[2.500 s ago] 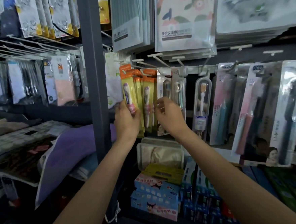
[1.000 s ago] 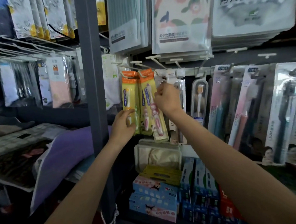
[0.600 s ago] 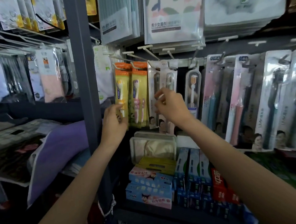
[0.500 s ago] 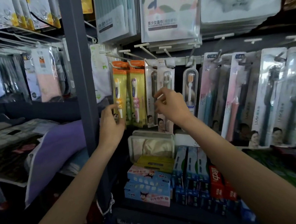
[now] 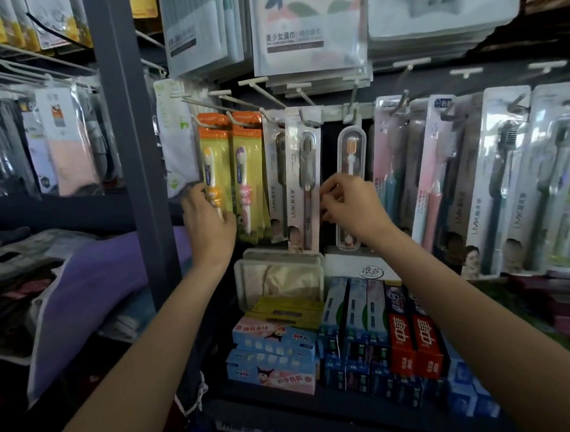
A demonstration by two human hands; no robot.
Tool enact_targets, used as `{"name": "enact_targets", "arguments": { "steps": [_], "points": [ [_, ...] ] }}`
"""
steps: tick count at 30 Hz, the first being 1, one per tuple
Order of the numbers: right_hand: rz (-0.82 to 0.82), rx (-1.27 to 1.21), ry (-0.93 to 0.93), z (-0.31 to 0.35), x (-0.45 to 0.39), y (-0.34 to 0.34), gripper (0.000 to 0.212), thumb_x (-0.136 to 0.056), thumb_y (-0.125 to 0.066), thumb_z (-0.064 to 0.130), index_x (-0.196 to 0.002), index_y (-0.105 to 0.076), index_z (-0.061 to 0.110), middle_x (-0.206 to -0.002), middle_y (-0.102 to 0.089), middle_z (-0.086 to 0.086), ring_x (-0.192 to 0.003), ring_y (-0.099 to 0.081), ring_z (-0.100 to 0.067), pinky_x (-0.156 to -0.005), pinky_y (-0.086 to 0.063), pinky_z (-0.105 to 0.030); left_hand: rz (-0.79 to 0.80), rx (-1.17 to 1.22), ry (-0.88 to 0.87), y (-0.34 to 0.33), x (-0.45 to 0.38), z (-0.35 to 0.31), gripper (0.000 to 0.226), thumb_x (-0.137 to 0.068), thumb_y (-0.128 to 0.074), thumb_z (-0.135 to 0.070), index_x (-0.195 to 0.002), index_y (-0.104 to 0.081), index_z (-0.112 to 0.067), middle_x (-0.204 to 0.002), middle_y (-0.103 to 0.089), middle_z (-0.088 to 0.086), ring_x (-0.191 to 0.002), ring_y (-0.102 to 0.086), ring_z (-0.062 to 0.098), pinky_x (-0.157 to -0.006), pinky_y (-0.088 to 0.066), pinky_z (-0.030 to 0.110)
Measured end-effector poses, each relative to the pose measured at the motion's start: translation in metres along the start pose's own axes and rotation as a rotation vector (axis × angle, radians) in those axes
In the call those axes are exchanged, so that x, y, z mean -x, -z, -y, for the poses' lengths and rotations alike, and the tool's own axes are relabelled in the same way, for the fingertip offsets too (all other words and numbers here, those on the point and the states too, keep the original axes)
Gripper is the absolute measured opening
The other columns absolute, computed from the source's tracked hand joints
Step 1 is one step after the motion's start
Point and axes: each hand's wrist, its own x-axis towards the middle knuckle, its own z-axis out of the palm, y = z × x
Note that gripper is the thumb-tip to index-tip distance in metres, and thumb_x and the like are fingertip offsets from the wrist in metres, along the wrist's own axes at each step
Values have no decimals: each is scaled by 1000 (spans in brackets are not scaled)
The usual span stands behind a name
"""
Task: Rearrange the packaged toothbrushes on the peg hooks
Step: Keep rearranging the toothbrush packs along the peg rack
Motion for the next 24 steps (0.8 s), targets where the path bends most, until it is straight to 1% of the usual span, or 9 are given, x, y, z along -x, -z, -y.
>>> {"name": "enact_targets", "arguments": {
  "steps": [2,4,7,9,11,14,16,19,24],
  "points": [
    [-57,-15,-26,-5,0,2,12,-89,-55,8,-100,-58,4,-84,-63,-9,-80,-63,-23,-79,-54,-39,14,14,-58,-2,13,-6,50,-80,-58,4,-126,-39,-3,-128,-39,17,-116,-45,30,-101,-38,38],
    [-55,-3,-43,-8,-1,-1,22,-86,-63,14,-104,-57,3,-88,-60,-6,-84,-59,-18,-81,-52,-31,37,40,-111,-3,23,-12,50,-82,-58,3,-127,-39,-3,-129,-39,16,-119,-43,28,-101,-35,32],
    [31,-42,-125,-10,-2,-15,31,-84,-66,18,-108,-53,4,-94,-59,-6,-87,-55,-17,-79,-48,-27,68,73,-170,-9,34,-16,51,-81,-59,1,-127,-39,-6,-127,-41,13,-117,-45,25,-101,-38,36],
    [30,-82,-146,-11,0,-28,21,-85,-64,14,-102,-55,4,-92,-59,-8,-86,-54,-18,-79,-49,-31,107,81,-180,-13,43,-16,54,-81,-59,1,-129,-38,-10,-128,-42,11,-117,-45,23,-101,-40,39],
    [3,-115,-121,-9,3,-37,10,-87,-61,10,-92,-54,6,-82,-58,-3,-80,-53,-16,-69,-46,-25,161,93,-183,-15,49,-15,56,-83,-58,0,-132,-36,-11,-131,-43,9,-119,-45,21,-100,-40,36],
    [-27,-83,-90,-9,6,-41,7,-88,-58,10,-92,-55,5,-81,-60,-5,-75,-55,-15,-67,-43,-25,237,105,-210,-16,51,-15,53,-86,-56,-1,-135,-36,-10,-130,-47,10,-118,-47,21,-99,-39,32],
    [-70,-77,-131,-14,7,-36,11,-90,-55,10,-100,-55,7,-87,-61,-4,-81,-59,-17,-70,-45,-25,250,121,-219,-18,50,-17,52,-87,-54,0,-135,-36,-9,-129,-48,9,-118,-47,20,-100,-38,30],
    [-142,-22,-171,-24,7,-23,24,-92,-52,13,-114,-50,4,-105,-63,-11,-96,-61,-25,-73,-46,-28,263,94,-228,-22,45,-19,49,-88,-53,0,-134,-38,-9,-132,-48,8,-118,-47,18,-98,-36,24],
    [-128,79,-101,-30,7,-10,26,-92,-52,9,-117,-48,3,-109,-62,-15,-100,-60,-29,-73,-43,-26,347,-20,-272,-38,36,-32,42,-91,-49,-6,-133,-42,-6,-138,-42,11,-126,-41,22,-96,-26,15]
  ]
}}
